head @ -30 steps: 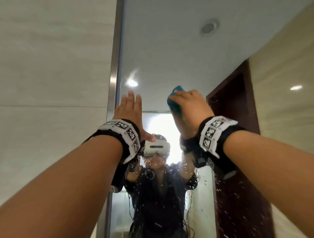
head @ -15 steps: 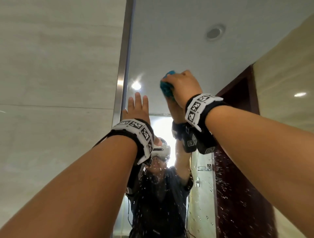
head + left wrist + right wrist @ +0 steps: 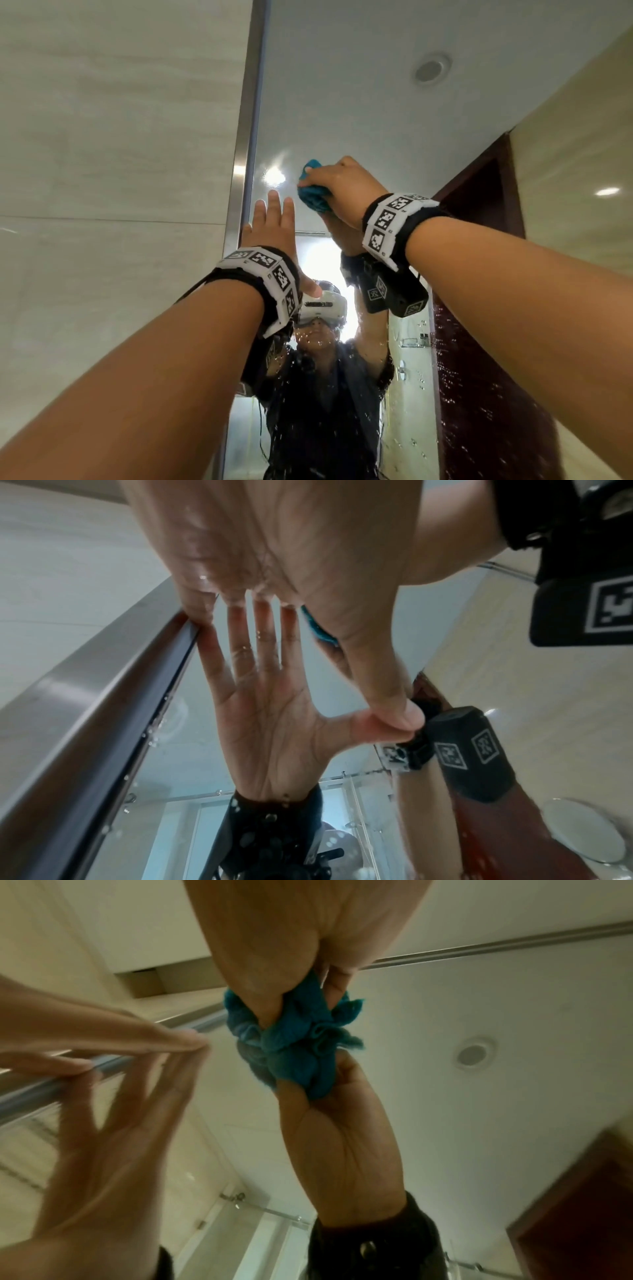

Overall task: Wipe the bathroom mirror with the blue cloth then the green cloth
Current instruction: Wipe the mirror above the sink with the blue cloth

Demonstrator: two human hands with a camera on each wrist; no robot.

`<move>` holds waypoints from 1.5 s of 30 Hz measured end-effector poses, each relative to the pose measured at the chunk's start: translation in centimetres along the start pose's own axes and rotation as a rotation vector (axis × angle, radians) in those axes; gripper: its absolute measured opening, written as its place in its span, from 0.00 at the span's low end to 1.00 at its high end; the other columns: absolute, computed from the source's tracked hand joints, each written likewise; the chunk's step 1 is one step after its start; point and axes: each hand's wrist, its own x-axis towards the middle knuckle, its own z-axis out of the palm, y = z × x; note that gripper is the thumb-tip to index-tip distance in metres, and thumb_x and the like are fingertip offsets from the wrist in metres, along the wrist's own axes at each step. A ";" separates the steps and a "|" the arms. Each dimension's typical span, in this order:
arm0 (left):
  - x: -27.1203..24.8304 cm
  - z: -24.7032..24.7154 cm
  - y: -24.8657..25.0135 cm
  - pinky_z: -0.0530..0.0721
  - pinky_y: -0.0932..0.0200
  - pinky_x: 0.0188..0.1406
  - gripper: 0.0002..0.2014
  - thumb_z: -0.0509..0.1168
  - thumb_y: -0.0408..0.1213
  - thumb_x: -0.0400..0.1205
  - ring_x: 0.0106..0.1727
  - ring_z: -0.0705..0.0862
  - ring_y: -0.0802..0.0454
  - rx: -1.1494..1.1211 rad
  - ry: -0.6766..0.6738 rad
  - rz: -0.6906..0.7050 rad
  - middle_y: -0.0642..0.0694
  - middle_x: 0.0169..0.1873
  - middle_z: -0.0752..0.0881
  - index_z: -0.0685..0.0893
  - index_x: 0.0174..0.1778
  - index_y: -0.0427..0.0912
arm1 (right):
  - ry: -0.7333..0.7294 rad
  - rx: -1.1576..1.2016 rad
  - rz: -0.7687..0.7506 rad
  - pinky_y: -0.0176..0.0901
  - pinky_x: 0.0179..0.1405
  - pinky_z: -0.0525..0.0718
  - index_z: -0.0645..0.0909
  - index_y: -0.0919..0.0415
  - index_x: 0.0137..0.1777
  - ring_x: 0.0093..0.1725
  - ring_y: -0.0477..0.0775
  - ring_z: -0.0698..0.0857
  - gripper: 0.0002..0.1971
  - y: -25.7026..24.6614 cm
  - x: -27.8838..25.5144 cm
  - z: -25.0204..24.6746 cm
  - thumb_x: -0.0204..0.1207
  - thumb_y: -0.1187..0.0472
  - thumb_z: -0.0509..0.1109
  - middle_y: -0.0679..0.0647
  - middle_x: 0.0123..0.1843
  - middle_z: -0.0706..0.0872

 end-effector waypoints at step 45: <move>-9.7 7.1 0.0 0.41 0.40 0.79 0.71 0.78 0.61 0.62 0.80 0.28 0.43 0.043 -0.127 0.149 0.45 0.78 0.23 0.24 0.78 0.47 | -0.043 0.077 -0.066 0.51 0.52 0.79 0.83 0.57 0.63 0.53 0.63 0.77 0.23 -4.9 -18.2 4.1 0.66 0.70 0.73 0.52 0.67 0.82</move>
